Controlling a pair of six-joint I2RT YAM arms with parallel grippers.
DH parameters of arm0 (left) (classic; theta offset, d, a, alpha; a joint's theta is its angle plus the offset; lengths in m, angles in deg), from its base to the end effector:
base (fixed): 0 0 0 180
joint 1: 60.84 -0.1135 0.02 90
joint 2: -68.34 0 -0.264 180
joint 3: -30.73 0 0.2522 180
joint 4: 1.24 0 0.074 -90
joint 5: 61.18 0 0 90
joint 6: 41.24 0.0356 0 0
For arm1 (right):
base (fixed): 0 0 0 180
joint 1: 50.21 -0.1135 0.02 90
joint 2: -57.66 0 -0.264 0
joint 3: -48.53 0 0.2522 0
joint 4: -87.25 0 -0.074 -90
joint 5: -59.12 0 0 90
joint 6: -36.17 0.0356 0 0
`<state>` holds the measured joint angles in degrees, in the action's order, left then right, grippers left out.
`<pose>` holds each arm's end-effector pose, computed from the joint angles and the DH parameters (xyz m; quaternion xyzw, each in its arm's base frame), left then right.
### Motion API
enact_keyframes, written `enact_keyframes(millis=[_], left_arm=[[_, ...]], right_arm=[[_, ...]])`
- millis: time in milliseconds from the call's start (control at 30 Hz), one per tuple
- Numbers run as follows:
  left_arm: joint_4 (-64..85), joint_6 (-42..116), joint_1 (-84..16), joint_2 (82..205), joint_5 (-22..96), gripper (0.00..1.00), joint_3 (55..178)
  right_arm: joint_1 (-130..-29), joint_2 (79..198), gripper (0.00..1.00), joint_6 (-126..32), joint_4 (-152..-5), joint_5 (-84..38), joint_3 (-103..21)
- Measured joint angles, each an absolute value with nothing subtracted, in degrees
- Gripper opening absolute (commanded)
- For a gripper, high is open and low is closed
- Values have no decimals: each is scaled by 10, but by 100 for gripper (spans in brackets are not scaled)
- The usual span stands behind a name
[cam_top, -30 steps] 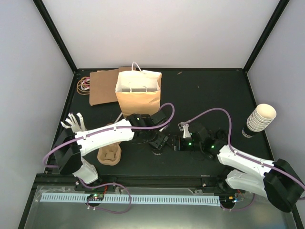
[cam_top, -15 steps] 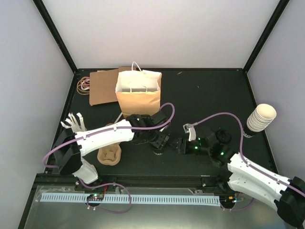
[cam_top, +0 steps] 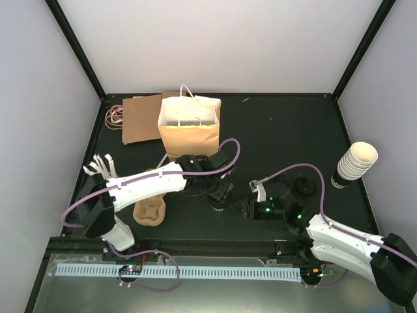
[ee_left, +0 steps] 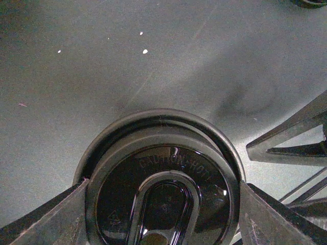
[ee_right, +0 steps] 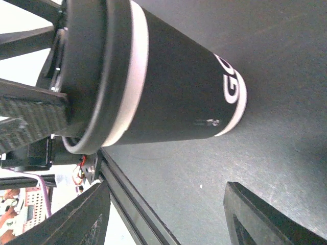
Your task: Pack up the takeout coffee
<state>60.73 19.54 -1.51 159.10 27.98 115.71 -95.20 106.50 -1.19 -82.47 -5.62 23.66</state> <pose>0.1616 -0.2715 0.2506 0.2535 0.9479 -0.1295 0.1432 0.1056 0.1270 0.1500 -0.0445 0.8675 0.4706 0.1550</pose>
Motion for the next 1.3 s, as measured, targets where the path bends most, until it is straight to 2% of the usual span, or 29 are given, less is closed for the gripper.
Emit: enact_keyframes(millis=[267,867,1167,1300], left_arm=[[607,178,-15,1591,280,67,1157],[606,174,-15,1592,280,67,1157],[605,170,-16,1592,280,67,1157],[605,167,-16,1593,282,66,1157]], right_arm=[[-955,1073,63,20,-904,-49,241],[-955,1112,63,42,-952,-53,240],[-960,1121,58,78,-982,-67,246],[-972,1120,52,100,-993,-89,252]])
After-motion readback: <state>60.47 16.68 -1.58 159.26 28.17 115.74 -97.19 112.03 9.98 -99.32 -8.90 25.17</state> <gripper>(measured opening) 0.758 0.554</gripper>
